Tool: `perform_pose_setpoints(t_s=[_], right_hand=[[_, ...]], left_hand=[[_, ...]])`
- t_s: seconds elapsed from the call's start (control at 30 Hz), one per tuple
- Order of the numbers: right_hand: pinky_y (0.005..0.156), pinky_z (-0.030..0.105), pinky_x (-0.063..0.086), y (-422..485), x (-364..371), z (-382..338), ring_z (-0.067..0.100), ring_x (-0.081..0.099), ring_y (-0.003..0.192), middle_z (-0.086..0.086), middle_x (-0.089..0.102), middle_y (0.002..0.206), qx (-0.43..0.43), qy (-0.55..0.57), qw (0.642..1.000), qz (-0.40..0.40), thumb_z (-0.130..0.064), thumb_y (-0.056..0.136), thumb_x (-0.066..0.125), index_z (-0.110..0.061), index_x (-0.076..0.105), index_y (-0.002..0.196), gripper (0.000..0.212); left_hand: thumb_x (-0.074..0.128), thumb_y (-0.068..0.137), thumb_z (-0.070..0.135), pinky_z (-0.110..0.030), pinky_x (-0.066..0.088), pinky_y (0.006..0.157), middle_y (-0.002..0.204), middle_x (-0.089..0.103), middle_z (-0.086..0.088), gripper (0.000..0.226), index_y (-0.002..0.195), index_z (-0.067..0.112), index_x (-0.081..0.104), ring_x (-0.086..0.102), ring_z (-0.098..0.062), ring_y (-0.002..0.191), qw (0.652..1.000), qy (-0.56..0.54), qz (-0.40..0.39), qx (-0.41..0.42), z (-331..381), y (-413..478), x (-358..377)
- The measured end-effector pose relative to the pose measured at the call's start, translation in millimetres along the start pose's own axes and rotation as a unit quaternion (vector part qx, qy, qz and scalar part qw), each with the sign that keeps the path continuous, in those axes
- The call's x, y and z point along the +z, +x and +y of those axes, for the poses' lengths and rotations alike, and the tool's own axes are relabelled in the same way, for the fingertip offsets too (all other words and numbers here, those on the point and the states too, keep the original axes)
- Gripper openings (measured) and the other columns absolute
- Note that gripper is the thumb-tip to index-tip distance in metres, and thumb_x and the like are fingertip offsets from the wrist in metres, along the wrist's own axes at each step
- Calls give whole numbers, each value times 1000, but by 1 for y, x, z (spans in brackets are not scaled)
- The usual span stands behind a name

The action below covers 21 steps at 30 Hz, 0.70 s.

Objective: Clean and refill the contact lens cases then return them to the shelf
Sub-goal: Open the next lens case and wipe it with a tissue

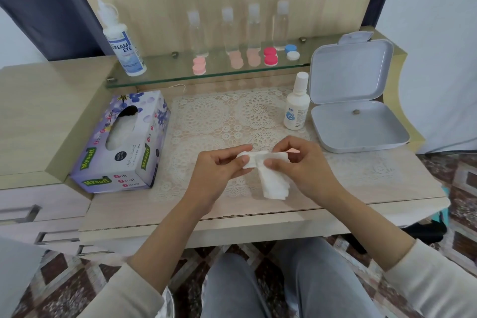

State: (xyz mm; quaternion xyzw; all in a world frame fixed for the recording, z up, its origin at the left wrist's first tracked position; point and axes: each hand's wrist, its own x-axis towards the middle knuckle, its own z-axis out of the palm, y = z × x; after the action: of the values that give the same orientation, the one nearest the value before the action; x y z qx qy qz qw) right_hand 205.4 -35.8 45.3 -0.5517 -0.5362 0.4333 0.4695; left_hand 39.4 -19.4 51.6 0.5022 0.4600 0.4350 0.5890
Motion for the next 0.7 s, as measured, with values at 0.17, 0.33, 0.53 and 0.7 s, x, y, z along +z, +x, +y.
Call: perform_pose_setpoints(t_s=[0.17, 0.33, 0.53, 0.7], right_hand=[[68, 31, 53, 3, 0, -2, 26, 64, 78, 15, 66, 88, 7, -18, 999, -28, -1, 71, 74, -18, 61, 81, 24], [60, 27, 46, 5, -2, -5, 19, 58, 69, 15, 65, 77, 6, 0, 1000, -10, -2, 76, 70, -10, 64, 69, 12], [64, 20, 51, 4, -2, -7, 11, 62, 71, 9, 67, 82, 1, 22, 999, -23, 2, 73, 72, -13, 65, 75, 16], [66, 20, 51, 5, -4, -8, 11, 63, 73, 7, 69, 83, 6, 37, 999, -31, 0, 77, 68, -13, 68, 78, 13]], left_hand=[[58, 83, -4, -24, 56, 75, 93, 70, -10, 21, 94, 11, 68, 68, -17, 88, 1000, 16, -20, 1, -1, -2, 0], [58, 84, -4, -24, 55, 75, 96, 68, -12, 21, 95, 11, 68, 68, -17, 88, 1000, 13, -13, 14, 0, -1, 1], [57, 84, -4, -23, 55, 75, 92, 68, -9, 22, 91, 13, 68, 68, -15, 86, 999, 22, -10, 21, 4, 1, 0], [58, 84, -4, -23, 55, 74, 91, 69, -8, 20, 90, 12, 68, 68, -15, 85, 1000, 10, 2, 18, 4, 1, 0]])
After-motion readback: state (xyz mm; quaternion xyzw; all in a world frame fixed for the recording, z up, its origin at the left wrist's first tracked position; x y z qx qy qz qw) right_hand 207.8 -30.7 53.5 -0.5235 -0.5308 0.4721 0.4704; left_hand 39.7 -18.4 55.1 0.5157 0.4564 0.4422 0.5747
